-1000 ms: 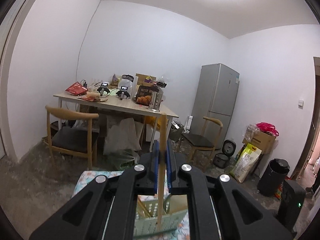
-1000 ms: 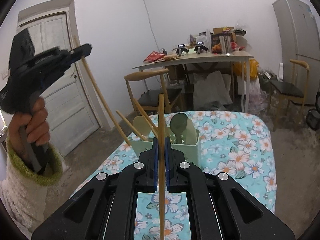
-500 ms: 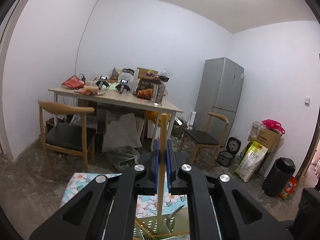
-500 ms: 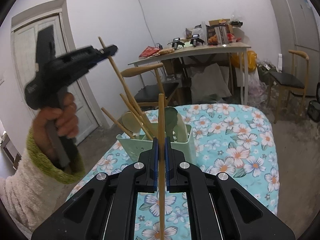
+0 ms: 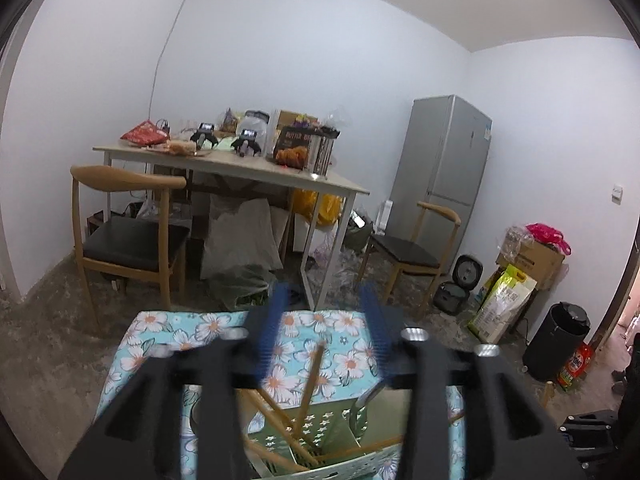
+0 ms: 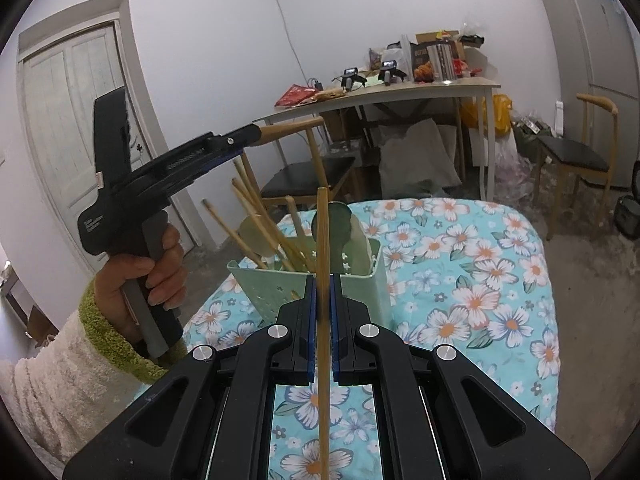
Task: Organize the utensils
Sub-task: 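Lower the left tool's chopstick into the green holder and open the left tool, then lower the right tool's chopstick into the green holder and open the right tool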
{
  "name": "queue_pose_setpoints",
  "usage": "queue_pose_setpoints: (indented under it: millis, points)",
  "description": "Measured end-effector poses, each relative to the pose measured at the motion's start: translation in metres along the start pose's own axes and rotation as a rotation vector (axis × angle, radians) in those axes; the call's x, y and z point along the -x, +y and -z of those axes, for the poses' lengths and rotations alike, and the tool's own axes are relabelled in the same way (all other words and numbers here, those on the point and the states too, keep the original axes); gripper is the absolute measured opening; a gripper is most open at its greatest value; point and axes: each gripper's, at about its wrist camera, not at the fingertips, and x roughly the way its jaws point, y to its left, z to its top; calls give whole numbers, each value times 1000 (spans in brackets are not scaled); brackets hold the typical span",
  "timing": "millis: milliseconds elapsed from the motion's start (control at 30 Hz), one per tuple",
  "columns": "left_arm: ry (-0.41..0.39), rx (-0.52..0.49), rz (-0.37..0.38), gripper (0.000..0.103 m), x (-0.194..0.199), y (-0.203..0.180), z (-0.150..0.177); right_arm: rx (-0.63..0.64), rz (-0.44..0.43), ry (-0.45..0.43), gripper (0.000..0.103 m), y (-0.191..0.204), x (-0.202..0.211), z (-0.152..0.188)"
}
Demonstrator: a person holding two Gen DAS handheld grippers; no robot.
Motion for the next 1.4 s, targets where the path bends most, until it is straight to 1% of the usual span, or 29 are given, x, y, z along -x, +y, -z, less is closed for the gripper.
queue_pose_setpoints:
  millis: [100, 200, 300, 367, 433, 600, 733, 800, 967, 1133, 1300, 1400]
  points:
    - [-22, -20, -13, 51, 12, -3, -2, 13, 0, -20, 4, 6, 6, -4]
    - [-50, -9, -13, 54, 28, -3, -6, 49, -1, -54, 4, 14, 15, -13]
    - [-97, -1, -19, 60, 54, -1, -8, 87, -7, -110, 4, 25, 28, -29]
    - [-129, 7, -31, 63, 76, 3, -6, 121, -17, -166, 4, 35, 39, -44]
    - [-142, 12, -47, 66, 94, 8, -1, 149, -30, -213, 4, 45, 46, -58]
    - [-125, 18, -92, 69, 128, 25, 23, 210, -55, -304, 4, 69, 47, -94]
    - [-83, 42, -127, 71, 147, 43, 52, 240, -59, -340, 4, 82, 32, -120]
    - [-57, 57, -136, 71, 152, 51, 65, 252, -42, -353, 4, 85, 17, -128]
    - [2, 76, -146, 71, 162, 64, 96, 268, 4, -326, 4, 88, -35, -137]
    - [33, 59, -148, 71, 163, 68, 114, 271, 48, -277, 4, 82, -78, -132]
    - [49, 45, -138, 73, 164, 68, 127, 264, 90, -243, 4, 71, -105, -126]
    - [55, 31, -135, 73, 161, 66, 132, 265, 117, -228, 4, 69, -113, -123]
